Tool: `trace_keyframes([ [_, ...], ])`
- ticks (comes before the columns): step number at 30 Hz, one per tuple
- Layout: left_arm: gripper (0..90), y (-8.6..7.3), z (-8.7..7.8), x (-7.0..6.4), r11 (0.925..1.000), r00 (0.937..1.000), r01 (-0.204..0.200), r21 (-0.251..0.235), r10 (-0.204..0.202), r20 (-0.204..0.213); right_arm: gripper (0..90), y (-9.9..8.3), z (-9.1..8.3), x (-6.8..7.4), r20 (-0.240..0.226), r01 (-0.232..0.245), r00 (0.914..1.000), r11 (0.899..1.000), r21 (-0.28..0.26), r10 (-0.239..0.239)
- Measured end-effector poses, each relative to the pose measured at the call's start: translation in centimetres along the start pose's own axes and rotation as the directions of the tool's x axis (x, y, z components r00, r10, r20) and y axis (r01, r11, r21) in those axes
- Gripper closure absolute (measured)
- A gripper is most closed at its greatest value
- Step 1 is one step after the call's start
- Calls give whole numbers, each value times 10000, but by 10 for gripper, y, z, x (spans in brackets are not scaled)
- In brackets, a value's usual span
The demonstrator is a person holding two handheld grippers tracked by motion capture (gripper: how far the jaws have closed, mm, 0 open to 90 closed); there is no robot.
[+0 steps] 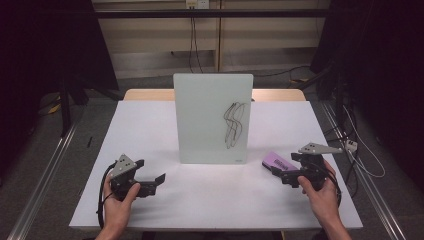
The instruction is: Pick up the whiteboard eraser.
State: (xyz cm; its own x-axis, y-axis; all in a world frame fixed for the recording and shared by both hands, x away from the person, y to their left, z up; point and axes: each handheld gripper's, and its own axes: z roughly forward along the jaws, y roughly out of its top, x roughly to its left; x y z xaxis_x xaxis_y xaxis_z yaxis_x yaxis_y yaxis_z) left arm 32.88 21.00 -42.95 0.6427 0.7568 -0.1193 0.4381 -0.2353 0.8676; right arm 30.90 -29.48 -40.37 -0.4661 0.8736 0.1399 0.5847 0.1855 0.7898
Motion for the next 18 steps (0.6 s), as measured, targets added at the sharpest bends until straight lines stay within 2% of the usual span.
trace_keyframes([
  [3, 56, -1, 1, -1, 10000, 10000, 3, 76, -3, 28, 64, 4, 4, -3, 112, 137, 9998, 9998, 143, -138],
  [7, 56, -1, 0, 0, 10000, 10000, -14, 18, 14, 44, 77, 8, 8, -6, 335, -61, 9994, 9998, 169, 56],
  [10, 56, 0, 1, -1, 10000, 10000, -41, 38, 40, 56, 80, 15, 8, -9, 461, 151, 9988, 9997, 167, -159],
  [12, 56, 0, 2, -1, 10000, 10000, -13, 20, 13, 96, 96, 25, 6, -14, 314, -56, 9995, 9999, 88, 54],
  [18, 56, 0, 3, -1, 9999, 9998, -104, 103, 102, 159, 110, 41, 4, -19, -27, -47, 10000, 9988, 483, 49],
])
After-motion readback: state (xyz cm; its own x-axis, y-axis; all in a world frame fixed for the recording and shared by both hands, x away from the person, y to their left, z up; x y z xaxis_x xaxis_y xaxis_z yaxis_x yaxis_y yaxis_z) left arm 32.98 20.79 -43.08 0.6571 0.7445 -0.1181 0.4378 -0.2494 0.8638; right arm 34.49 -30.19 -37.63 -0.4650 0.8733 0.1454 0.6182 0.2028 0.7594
